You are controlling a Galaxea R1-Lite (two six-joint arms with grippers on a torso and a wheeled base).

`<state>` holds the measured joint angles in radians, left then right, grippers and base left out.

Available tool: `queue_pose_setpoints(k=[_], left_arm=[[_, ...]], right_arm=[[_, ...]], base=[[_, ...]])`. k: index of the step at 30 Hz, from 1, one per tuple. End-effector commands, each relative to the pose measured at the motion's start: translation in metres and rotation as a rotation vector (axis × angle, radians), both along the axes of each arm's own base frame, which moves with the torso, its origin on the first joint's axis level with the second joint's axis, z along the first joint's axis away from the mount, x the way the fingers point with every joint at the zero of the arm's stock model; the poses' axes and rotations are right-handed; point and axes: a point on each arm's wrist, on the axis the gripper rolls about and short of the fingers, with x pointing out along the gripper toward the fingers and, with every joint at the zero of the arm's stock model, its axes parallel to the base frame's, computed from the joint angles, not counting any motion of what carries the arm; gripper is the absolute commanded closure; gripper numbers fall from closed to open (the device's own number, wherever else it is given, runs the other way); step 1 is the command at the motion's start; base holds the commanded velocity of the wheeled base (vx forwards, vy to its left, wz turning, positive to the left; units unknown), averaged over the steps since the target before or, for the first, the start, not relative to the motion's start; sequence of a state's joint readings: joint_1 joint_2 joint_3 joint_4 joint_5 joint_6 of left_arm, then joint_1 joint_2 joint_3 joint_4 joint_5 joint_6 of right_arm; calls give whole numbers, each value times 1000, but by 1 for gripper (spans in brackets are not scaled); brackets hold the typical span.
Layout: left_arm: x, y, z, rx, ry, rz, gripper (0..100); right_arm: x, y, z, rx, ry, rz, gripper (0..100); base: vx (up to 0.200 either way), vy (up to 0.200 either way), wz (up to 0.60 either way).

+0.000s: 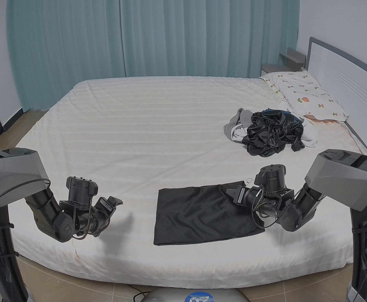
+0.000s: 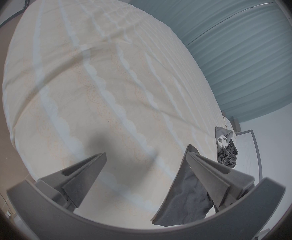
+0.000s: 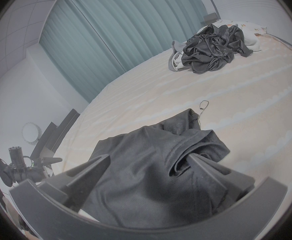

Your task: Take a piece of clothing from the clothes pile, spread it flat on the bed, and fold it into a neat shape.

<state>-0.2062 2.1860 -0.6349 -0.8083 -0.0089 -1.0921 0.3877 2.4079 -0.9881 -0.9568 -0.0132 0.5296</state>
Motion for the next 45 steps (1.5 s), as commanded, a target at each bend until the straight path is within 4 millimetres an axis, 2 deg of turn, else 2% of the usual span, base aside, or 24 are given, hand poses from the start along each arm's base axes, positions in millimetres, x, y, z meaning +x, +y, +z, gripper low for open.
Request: queue_pose_setpoints(k=[1, 10, 16, 17, 22, 23, 27, 31, 34, 37, 40, 45], left_arm=[[0, 0, -3, 3, 9, 0, 0], [0, -1, -8, 10, 23, 3, 0], [-1, -1, -10, 15, 28, 2, 0], [-1, -1, -10, 15, 28, 2, 0], [-1, -1, -10, 15, 28, 2, 0], [-1, -1, -10, 15, 28, 2, 0], [-1, -1, -10, 15, 28, 2, 0], [0, -1, -10, 15, 28, 2, 0], [-1, -1, -11, 17, 29, 0, 0], [-1, -1, -11, 16, 29, 2, 0], [-1, -1, -11, 16, 29, 2, 0], [-1, -1, -11, 16, 29, 2, 0]], right_arm=[[12, -10, -2, 2, -15, -38, 100], [39, -44, -7, 24, -35, -133, 100], [45, -44, -16, 105, -1, -137, 100], [45, -44, -17, 115, 4, -125, 0], [45, -46, -13, 143, -3, -113, 0], [46, -55, -9, 145, -8, -133, 0], [42, -68, 1, 144, -7, -158, 0], [16, -75, 4, 131, 44, -147, 0], [-15, -77, 4, 146, 95, -74, 0], [-35, -75, 1, 149, 126, -16, 0], [-47, -73, -6, 125, 152, 10, 0], [-56, -67, -13, 107, 158, 42, 0]], base=[[0, 0, 0], [0, 0, 0], [0, 0, 0], [0, 0, 0], [0, 0, 0], [0, 0, 0], [0, 0, 0], [0, 0, 0], [0, 0, 0], [0, 0, 0], [0, 0, 0], [0, 0, 0]])
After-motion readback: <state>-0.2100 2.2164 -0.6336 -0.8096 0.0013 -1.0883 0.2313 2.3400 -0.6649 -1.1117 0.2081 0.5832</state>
